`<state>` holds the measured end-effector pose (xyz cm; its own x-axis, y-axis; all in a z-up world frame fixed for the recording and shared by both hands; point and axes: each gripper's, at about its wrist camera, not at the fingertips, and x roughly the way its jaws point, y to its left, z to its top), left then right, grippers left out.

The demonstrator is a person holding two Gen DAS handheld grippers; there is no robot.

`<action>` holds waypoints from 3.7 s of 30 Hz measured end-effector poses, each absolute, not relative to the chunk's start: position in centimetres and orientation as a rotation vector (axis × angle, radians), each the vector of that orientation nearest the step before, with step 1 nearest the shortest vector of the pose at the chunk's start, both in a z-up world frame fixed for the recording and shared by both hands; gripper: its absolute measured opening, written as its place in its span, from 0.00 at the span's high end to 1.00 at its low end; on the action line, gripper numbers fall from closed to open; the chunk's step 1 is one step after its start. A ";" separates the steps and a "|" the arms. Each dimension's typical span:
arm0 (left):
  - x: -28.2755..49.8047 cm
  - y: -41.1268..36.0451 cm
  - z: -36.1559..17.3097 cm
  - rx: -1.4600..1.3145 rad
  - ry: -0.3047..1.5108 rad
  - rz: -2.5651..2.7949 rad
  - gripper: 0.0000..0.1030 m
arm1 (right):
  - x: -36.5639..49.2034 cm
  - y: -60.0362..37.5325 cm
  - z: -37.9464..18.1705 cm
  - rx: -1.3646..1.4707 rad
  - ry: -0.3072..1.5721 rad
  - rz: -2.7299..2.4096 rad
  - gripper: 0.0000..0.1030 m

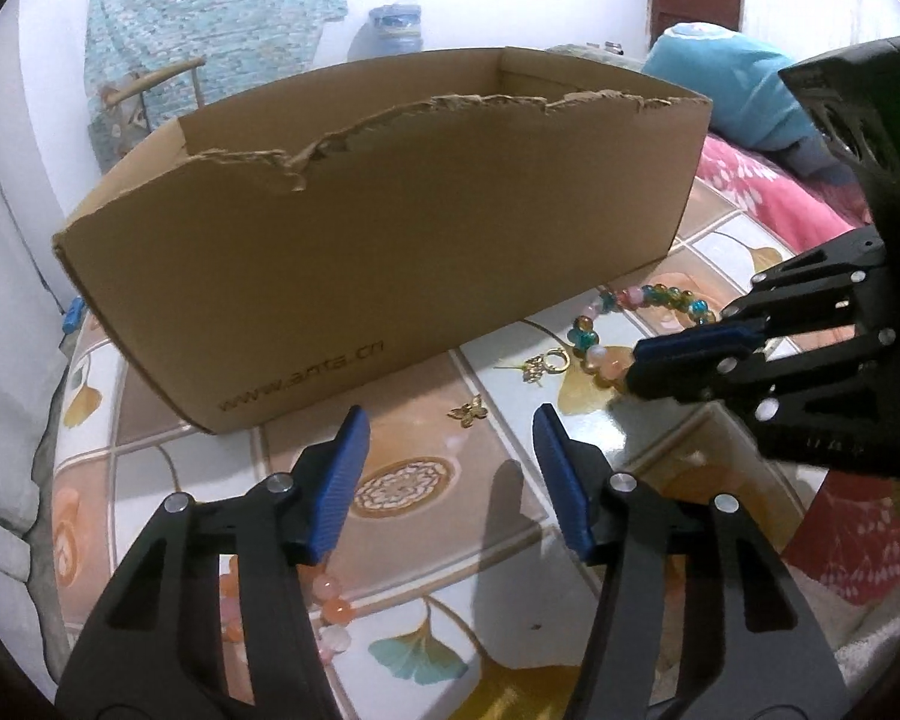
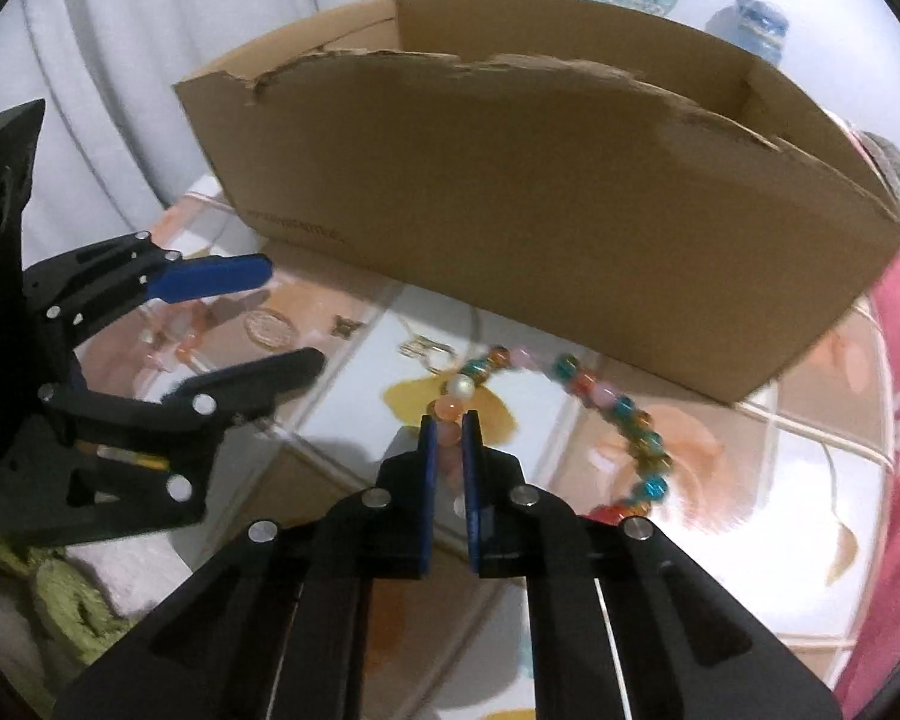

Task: Organize jewelry
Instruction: 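Lower the left tool onto the gold butterfly charm and close, then close the right tool on the small gold ring while the left tool holds the butterfly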

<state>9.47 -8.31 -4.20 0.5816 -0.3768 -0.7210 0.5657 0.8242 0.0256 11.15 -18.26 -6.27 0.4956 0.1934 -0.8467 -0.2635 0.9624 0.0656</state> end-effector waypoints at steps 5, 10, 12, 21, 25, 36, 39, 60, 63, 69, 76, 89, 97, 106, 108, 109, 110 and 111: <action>9.7 -8.8 -4.6 0.274 0.780 -0.572 0.56 | 11.1 -20.7 -6.3 -0.013 1.028 0.188 0.92; 10.0 -9.2 -4.6 0.283 0.780 -0.582 0.64 | 10.5 -22.6 -5.1 0.150 0.970 0.247 0.91; 10.2 -9.4 -4.7 0.285 0.783 -0.586 0.68 | 10.5 -22.7 -4.8 0.174 0.949 0.260 0.90; 11.0 -9.6 -5.1 0.280 0.812 -0.596 0.78 | 11.0 -21.9 -4.6 0.205 0.930 0.304 0.90; 11.1 -9.8 -5.1 0.290 0.809 -0.609 0.87 | 11.0 -21.8 -4.6 0.217 0.936 0.307 0.90; 10.0 -9.4 -4.8 0.322 0.817 -0.614 0.88 | 11.0 -22.5 -5.1 0.234 0.939 0.315 0.90; 9.3 -9.1 -4.7 0.329 0.828 -0.603 0.88 | 11.0 -22.1 -5.1 0.228 0.938 0.330 0.90; 8.6 -7.2 -4.9 0.298 0.825 -0.578 0.88 | 14.2 -16.6 -6.1 -0.091 0.979 0.321 0.90; 8.7 -7.0 -4.9 0.298 0.824 -0.580 0.88 | 14.2 -16.3 -6.4 -0.120 0.989 0.310 0.90; 8.7 -6.9 -4.9 0.295 0.822 -0.575 0.88 | 13.8 -15.8 -6.3 -0.165 1.008 0.308 0.90; 8.7 -6.9 -4.8 0.291 0.823 -0.569 0.88 | 12.7 -15.9 -6.2 -0.139 1.044 0.307 0.90; 8.8 -6.8 -4.6 0.285 0.822 -0.566 0.88 | 10.0 -17.6 -5.3 0.012 1.018 0.369 0.70; 8.8 -6.9 -4.6 0.287 0.822 -0.567 0.88 | 10.5 -17.1 -6.1 -0.044 1.021 0.369 0.70; 8.9 -6.8 -4.5 0.289 0.821 -0.567 0.88 | 10.4 -15.6 -6.8 -0.112 1.010 0.346 0.77; 8.9 -6.9 -4.5 0.290 0.821 -0.567 0.88 | 10.5 -15.4 -6.8 -0.114 1.012 0.346 0.79; 8.9 -6.8 -4.5 0.290 0.821 -0.566 0.88 | 10.5 -15.3 -6.9 -0.118 1.013 0.347 0.79; 8.9 -6.9 -4.5 0.290 0.821 -0.567 0.88 | 10.5 -15.1 -7.0 -0.121 1.013 0.348 0.80; 8.9 -6.9 -4.5 0.289 0.821 -0.567 0.88 | 10.5 -15.1 -7.0 -0.120 1.014 0.350 0.82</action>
<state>8.91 -6.86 -4.54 0.5456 -0.3620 -0.7558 0.5787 0.8151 0.0274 10.53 -15.05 -7.03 0.4783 0.2301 -0.8475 -0.3409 0.9380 0.0623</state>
